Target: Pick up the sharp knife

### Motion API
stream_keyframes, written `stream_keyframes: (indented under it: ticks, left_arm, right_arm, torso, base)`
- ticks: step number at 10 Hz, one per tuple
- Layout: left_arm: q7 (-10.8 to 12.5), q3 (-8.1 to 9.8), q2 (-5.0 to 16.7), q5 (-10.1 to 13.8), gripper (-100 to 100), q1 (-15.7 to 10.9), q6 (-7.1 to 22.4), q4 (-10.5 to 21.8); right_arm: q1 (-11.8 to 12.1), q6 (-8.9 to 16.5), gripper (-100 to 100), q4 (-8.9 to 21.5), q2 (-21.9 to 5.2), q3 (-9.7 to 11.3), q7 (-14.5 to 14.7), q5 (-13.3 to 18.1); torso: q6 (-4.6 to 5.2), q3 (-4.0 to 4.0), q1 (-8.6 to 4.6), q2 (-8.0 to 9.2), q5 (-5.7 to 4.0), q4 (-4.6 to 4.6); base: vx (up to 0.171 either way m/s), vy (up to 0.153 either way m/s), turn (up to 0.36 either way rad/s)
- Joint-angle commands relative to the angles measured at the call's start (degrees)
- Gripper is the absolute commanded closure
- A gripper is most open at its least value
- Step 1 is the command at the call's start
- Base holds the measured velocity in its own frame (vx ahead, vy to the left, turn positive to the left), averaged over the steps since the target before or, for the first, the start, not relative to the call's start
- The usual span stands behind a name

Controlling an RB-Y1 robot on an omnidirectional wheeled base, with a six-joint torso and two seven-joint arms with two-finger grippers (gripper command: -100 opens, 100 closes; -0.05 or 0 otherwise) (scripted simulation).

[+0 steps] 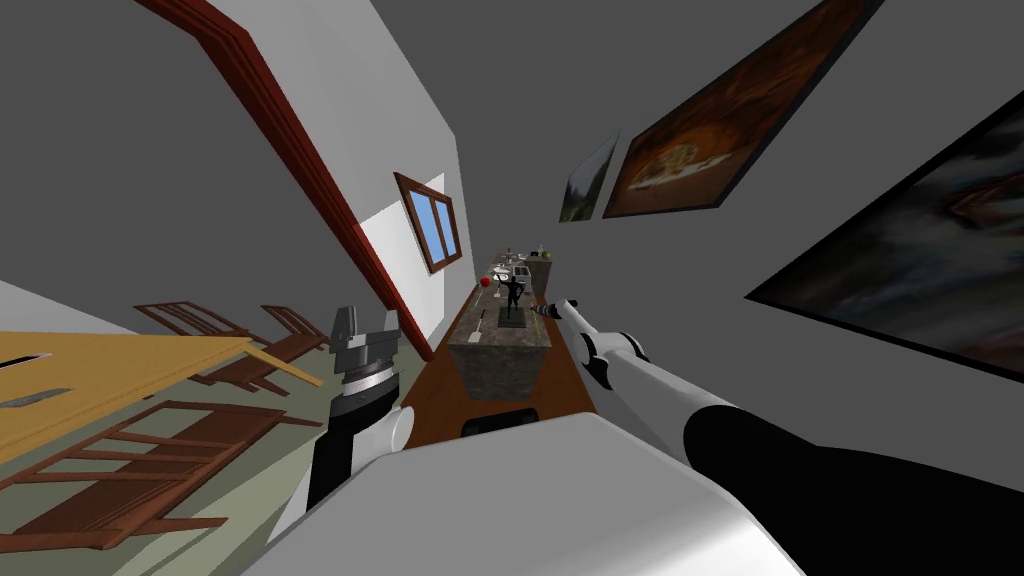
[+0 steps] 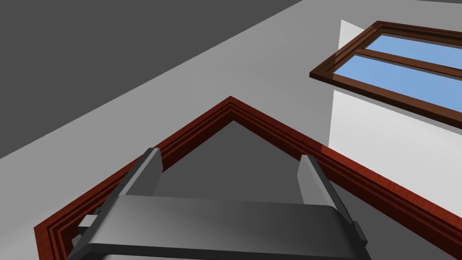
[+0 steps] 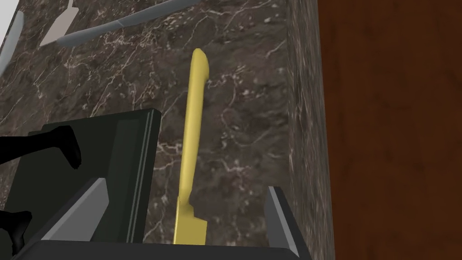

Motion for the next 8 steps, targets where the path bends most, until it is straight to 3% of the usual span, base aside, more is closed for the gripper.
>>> stream_keyframes:
  ticks: [1, 3, 4, 6, 8]
  left_arm:
    - [0.0, 0.00, 0.0, 0.0, 0, 0.0, 0.0, 0.0]
    - [0.0, 0.01, 0.0, 0.0, 0, 0.0, 0.0, 0.0]
    - [0.0, 0.01, 0.0, 0.0, 0, 0.0, 0.0, 0.0]
    - [0.0, 0.00, 0.0, 0.0, 0, 0.0, 0.0, 0.0]
    - [0.0, 0.00, 0.0, 0.0, 0, 0.0, 0.0, 0.0]
  right_arm:
    - [0.1, -2.9, -100, 0.3, -2.1, 2.9, 2.9, 2.9]
    - [0.1, -5.8, -100, 0.3, -2.1, 6.2, 5.8, 6.3]
    - [0.1, -5.8, -100, 0.3, -2.1, 7.4, 8.6, 7.2]
    - [0.1, -5.8, -100, 0.3, -2.1, 7.4, 12.3, 10.6]
    - [0.1, -5.8, -100, 0.3, -2.1, 7.4, 16.0, 11.4]
  torso:
    - [0.00, 0.00, 0.00, 0.00, 0.00, 0.00]
    - [0.03, 0.08, -0.26, 0.13, -0.06, 0.03]
    - [0.03, 0.06, -0.22, 0.11, -0.05, 0.02]
    - [0.01, 0.02, -0.05, 0.04, -0.02, 0.01]
    - [0.08, -0.04, -0.08, 0.00, -0.03, -0.08]
  base:
    - [-0.031, -0.035, 0.329]
    - [-0.029, -0.051, 0.072]
    - [-0.010, -0.008, -0.022]
    - [0.000, 0.006, 0.001]
    - [0.003, 0.003, 0.007]
